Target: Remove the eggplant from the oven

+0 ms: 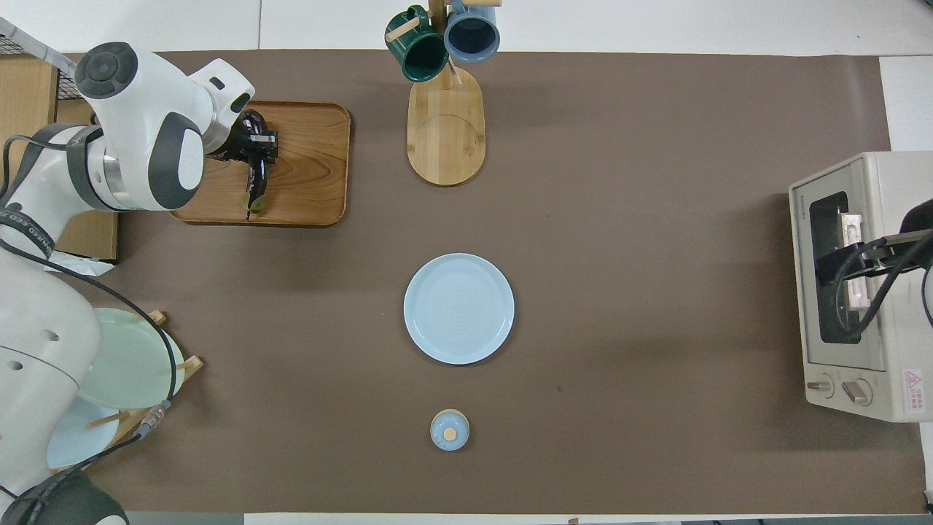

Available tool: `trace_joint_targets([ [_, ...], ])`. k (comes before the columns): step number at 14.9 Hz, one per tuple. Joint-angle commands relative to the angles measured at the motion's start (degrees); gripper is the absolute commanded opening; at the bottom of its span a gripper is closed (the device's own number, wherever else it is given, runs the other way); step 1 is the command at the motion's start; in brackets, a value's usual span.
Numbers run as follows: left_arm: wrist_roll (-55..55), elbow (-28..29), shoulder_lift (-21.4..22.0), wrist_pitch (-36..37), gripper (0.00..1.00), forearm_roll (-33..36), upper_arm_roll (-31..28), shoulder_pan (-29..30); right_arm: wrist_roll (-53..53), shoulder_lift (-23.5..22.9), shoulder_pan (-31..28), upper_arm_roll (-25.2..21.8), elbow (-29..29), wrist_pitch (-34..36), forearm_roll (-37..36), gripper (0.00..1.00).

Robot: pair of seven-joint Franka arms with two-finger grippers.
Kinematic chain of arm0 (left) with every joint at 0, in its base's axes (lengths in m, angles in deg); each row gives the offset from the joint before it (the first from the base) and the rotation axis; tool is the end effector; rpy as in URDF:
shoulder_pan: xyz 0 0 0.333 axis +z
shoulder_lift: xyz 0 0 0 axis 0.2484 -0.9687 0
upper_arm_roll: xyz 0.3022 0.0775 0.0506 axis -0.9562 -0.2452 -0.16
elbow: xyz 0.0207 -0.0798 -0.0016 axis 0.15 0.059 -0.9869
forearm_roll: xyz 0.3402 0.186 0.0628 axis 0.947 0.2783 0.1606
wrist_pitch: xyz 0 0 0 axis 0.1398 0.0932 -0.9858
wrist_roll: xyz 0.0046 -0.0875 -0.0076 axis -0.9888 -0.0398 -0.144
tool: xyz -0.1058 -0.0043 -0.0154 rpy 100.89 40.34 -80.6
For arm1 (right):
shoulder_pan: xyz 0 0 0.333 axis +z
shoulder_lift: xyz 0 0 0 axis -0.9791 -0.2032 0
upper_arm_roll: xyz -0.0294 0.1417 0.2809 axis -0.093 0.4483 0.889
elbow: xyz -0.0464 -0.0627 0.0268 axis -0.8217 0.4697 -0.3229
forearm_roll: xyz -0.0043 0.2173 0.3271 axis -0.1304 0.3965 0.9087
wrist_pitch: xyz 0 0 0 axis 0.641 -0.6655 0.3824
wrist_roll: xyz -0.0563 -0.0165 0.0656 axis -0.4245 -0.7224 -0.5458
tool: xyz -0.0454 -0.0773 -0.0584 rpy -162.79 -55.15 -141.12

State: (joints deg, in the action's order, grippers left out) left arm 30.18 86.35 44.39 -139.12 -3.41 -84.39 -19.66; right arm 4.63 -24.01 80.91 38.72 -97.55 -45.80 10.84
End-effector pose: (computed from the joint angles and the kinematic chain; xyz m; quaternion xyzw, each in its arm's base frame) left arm 0.7131 -0.1132 0.3140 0.9985 -0.0207 0.0344 0.0377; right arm 0.5249 -0.0424 0.5612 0.9939 0.0672 -0.0827 0.0292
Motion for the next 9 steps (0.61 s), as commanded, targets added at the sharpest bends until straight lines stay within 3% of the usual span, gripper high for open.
trace_joint_targets([
  [1,1.2,0.6,1.5,1.6,1.00,1.3,-0.3,0.1,0.4,0.2,0.7,-0.7,0.6,1.2,1.6,1.00],
  [3,1.0,-0.1,3.5,4.7,1.00,1.0,-0.3,0.1,0.4,0.3,0.3,-0.8,0.7,1.0,1.6,1.00],
  [6,0.4,2.3,11.6,8.8,1.00,0.9,-0.3,0.4,0.5,0.7,0.2,-0.5,0.8,0.8,1.6,1.00],
  [9,0.3,1.8,19.4,19.0,1.00,0.8,-0.3,1.3,0.5,1.5,0.3,-0.7,0.8,0.9,1.7,1.00],
])
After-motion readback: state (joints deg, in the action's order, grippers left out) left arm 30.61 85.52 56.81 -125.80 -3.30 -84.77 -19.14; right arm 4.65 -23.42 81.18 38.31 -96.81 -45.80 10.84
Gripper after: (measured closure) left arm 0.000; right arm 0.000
